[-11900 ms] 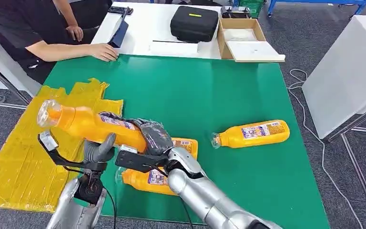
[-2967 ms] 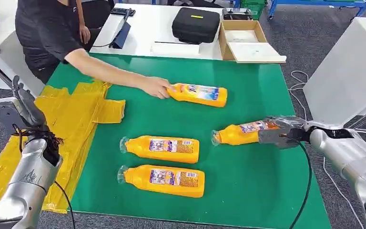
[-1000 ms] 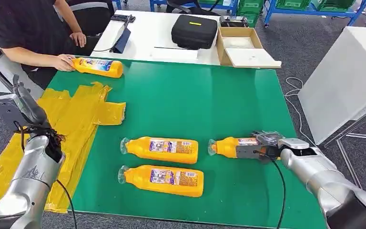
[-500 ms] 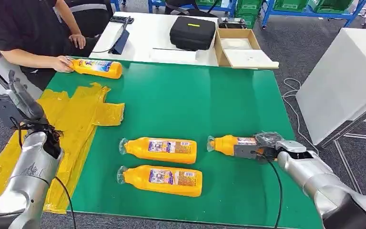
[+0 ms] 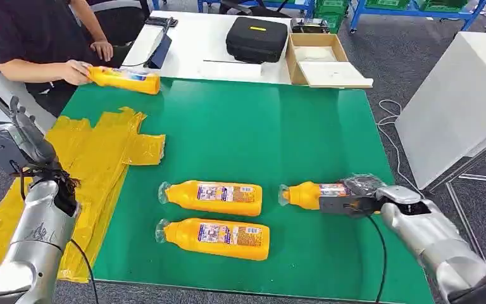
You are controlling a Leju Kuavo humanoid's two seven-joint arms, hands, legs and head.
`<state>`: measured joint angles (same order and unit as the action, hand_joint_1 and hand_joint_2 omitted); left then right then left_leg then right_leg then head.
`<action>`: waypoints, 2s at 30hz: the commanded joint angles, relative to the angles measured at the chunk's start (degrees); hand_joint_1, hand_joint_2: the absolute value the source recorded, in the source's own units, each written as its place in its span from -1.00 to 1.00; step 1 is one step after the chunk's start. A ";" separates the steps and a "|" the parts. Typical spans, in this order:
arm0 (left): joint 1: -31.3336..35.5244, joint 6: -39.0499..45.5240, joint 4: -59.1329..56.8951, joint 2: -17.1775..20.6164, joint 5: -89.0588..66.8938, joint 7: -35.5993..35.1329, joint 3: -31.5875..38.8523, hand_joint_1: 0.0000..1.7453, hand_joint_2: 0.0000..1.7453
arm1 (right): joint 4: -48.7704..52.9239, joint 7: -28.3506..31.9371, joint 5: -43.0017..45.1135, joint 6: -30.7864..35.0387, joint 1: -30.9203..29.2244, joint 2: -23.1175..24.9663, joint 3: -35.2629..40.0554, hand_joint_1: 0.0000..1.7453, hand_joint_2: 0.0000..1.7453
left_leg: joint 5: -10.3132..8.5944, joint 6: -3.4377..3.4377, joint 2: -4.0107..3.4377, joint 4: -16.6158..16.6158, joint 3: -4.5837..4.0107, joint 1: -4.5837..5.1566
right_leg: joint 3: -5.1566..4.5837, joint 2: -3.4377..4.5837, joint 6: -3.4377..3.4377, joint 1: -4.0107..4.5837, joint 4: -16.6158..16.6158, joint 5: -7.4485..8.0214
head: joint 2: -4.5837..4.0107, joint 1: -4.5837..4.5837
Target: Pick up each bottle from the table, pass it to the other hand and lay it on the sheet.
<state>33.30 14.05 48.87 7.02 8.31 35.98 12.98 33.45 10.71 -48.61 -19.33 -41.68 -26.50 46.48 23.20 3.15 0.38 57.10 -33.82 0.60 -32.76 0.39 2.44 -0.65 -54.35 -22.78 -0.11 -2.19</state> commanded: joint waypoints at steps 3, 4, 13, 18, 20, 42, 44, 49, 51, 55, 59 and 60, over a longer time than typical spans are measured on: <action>-2.44 -3.69 1.37 -0.52 -0.51 -0.59 3.89 -1.00 1.00 | 33.70 1.89 3.09 -15.98 -11.61 -15.95 -15.70 1.00 1.00 | -0.18 -0.12 0.03 0.20 -1.18 0.40 | -1.30 -0.10 -0.08 -0.49 -0.56 0.05 | 0.00 -0.04; -2.87 -3.98 1.66 -0.46 -0.56 -0.50 4.04 -1.00 1.00 | 33.68 1.86 2.68 -17.01 -13.52 -15.40 -16.02 1.00 1.00 | -0.30 -0.04 0.10 0.10 -1.28 0.39 | -1.36 -0.17 -0.09 -0.49 -0.46 0.12 | 0.00 -0.02; -6.44 -9.05 6.68 -1.65 0.25 -1.20 4.48 -1.00 1.00 | 10.56 1.10 2.81 -4.51 -31.14 5.22 -9.31 1.00 1.00 | -0.26 -0.11 -0.45 0.04 -1.42 0.42 | -1.60 0.34 -0.16 -0.71 -0.50 0.25 | 0.00 0.00; -8.39 -13.58 7.36 -3.86 2.56 0.28 0.80 -1.00 1.00 | 1.78 3.61 6.10 13.71 -19.89 19.08 -14.74 1.00 1.00 | -0.37 -0.26 -0.49 -0.15 -1.15 0.20 | -1.40 0.39 -0.22 -0.50 -0.27 0.29 | 0.00 0.00; -8.33 -14.29 7.48 -4.61 3.12 0.38 -0.97 -1.00 1.00 | 0.00 4.47 6.41 17.82 -16.76 23.77 -14.84 1.00 1.00 | -0.42 -0.48 -0.65 -0.32 -0.86 0.16 | -1.22 0.51 -0.37 -0.46 -0.14 0.35 | 0.00 -0.04; -5.95 -23.69 16.72 -8.34 23.32 -11.99 -21.26 -1.00 1.00 | -1.86 -3.16 13.81 25.31 -4.99 46.50 -2.97 1.00 1.00 | -0.42 -0.45 -0.12 0.01 -1.63 0.01 | -1.88 0.07 -0.30 -0.42 -0.59 0.11 | 0.00 -0.02; -7.28 -23.28 18.69 -7.78 23.72 -11.98 -21.65 -1.00 1.00 | -2.08 -3.49 14.77 25.95 -5.39 46.50 -2.25 1.00 1.00 | -0.47 -0.38 -0.14 -0.03 -1.74 0.03 | -1.97 0.12 -0.25 -0.44 -0.54 0.18 | 0.00 -0.02; -10.67 -22.30 22.32 -6.74 23.65 -11.54 -20.94 -1.00 1.00 | -3.17 -2.97 14.04 26.30 -7.59 45.96 -4.77 1.00 1.00 | -0.42 -0.45 -0.15 0.04 -1.70 0.01 | -1.93 0.09 -0.30 -0.43 -0.61 0.11 | 0.00 0.00; -11.62 -21.99 23.43 -6.49 23.18 -11.37 -20.55 -1.00 1.00 | -2.47 -3.06 13.60 26.82 -8.09 45.39 -6.26 1.00 1.00 | -0.41 -0.48 -0.10 0.06 -1.66 0.01 | -1.89 0.03 -0.32 -0.43 -0.64 0.08 | 0.00 -0.02; -12.12 -22.08 23.23 -5.67 22.98 -11.38 -19.46 -1.00 1.00 | -0.15 -3.03 12.82 25.45 -9.34 43.24 -10.68 1.00 1.00 | -0.40 -0.51 -0.08 0.09 -1.62 0.03 | -1.85 0.01 -0.34 -0.45 -0.68 0.06 | 0.00 0.00; -11.34 -22.76 22.39 -5.31 22.80 -11.44 -19.60 -1.00 1.00 | 1.12 -3.63 12.06 25.46 -9.02 41.51 -13.12 1.00 1.00 | -0.52 -0.38 0.05 0.01 -1.80 0.02 | -1.99 -0.07 -0.27 -0.44 -0.57 0.18 | 0.00 -0.02; -10.96 -22.84 22.18 -5.40 22.76 -11.45 -19.78 -1.00 1.00 | 1.37 -3.52 11.76 25.28 -8.82 40.99 -13.75 1.00 1.00 | -0.49 -0.46 0.09 0.04 -1.73 0.01 | -1.90 -0.14 -0.32 -0.43 -0.60 0.13 | 0.00 0.00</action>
<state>20.78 -8.22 72.21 -0.31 31.26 24.70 -5.77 33.88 7.58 -36.07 6.89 -47.52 18.28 37.09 22.69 2.90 0.36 57.09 -35.65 0.64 -34.82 0.42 2.20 -1.11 -54.89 -22.54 -0.11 -2.19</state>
